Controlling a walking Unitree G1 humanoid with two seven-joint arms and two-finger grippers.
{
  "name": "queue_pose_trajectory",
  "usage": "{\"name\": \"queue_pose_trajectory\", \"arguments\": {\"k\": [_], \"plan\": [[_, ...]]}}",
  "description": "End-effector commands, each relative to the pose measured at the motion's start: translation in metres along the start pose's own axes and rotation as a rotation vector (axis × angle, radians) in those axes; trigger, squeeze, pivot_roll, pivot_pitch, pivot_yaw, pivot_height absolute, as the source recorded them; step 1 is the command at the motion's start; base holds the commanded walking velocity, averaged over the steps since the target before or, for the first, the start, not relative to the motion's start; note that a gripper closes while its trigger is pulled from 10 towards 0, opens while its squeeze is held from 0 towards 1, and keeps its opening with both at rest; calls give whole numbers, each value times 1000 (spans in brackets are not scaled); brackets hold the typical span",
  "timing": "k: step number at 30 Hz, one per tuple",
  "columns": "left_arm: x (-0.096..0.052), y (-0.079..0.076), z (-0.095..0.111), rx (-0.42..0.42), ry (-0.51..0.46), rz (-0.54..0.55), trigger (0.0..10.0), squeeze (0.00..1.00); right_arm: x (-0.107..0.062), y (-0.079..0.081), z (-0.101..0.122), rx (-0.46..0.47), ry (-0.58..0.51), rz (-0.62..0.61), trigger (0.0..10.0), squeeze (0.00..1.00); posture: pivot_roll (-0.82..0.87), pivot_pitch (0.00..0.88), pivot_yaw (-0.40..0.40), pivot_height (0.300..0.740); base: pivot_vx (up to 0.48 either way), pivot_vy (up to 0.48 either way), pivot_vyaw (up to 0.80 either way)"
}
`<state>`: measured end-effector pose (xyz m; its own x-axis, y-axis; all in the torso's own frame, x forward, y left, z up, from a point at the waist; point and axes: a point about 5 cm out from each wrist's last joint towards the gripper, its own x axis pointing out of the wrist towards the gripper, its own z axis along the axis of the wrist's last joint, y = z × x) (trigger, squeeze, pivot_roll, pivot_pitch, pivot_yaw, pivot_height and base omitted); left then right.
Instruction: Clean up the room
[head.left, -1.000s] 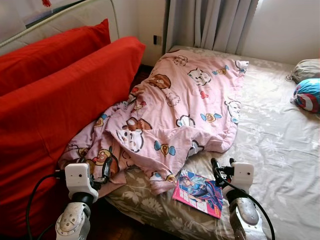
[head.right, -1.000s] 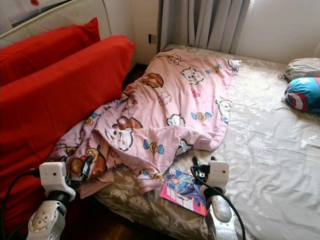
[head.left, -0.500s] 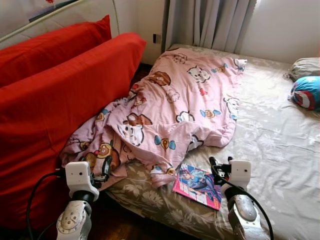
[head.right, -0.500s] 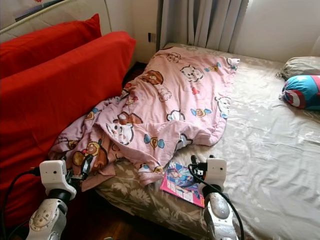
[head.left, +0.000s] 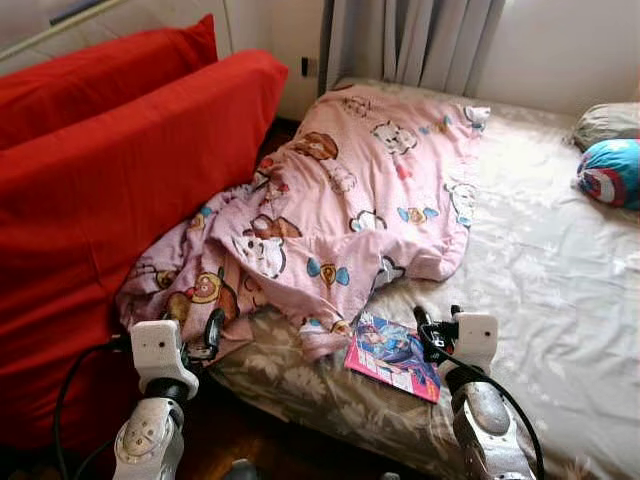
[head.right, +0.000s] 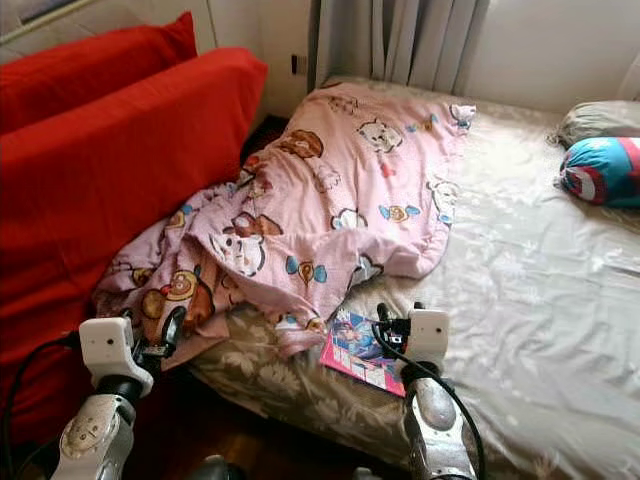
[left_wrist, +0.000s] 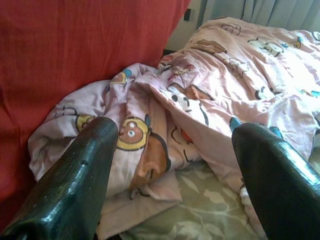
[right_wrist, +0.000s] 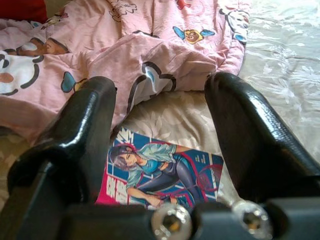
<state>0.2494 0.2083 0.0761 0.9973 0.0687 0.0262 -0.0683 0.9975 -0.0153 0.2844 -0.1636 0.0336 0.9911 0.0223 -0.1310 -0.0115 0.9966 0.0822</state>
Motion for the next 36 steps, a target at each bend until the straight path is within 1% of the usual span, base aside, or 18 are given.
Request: {"name": "queue_pose_trajectory", "arguments": {"k": [1,4,6,8,36], "plan": [[-1,0,-1,5,12,3,10000,0,-1,-3,-1,2,9,-12,10000,0,-37,147,-45,670,0,0,0],[-1,0,-1,4,12,2,10000,0,0,-3,-4,-9,32,-10,10000,0,-36,147,-45,670,0,0,0],[-1,0,-1,3,12,2,10000,0,0,-2,-4,-6,35,-10,10000,0,-36,147,-45,656,0,0,0],[-1,0,-1,3,12,3,10000,0,0,-2,-2,-2,7,-9,10000,0,-35,147,-44,641,0,0,0],[1,-3,1,7,15,-26,10000,0,0,3,-4,10,12,-7,10000,0,-31,121,-22,641,0,0,0]]}}
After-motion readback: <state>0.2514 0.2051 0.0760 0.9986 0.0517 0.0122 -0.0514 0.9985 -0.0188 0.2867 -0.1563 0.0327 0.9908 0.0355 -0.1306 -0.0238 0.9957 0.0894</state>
